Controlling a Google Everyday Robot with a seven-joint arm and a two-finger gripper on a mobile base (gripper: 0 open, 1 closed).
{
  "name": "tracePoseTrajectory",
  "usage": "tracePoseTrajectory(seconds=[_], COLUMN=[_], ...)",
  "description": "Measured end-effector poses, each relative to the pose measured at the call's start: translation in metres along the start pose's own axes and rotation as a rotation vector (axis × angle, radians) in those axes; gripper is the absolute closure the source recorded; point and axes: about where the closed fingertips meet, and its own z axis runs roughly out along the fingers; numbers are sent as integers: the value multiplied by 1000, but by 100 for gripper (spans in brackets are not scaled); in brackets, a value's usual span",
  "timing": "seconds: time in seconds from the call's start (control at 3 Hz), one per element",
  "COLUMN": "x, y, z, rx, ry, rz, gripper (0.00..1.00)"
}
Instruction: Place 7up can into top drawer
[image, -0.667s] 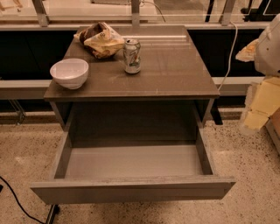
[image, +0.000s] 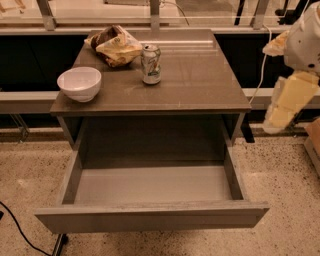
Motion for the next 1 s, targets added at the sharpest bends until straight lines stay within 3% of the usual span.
tracePoseTrajectory(seconds=[0.33, 0.67, 1.0], x=[-29, -70, -122], y=[-59, -119, -178], z=[14, 39, 71], rx=[47, 76, 97], ry=[-110, -315, -604], rz=[-49, -30, 65], gripper=[0, 0, 0])
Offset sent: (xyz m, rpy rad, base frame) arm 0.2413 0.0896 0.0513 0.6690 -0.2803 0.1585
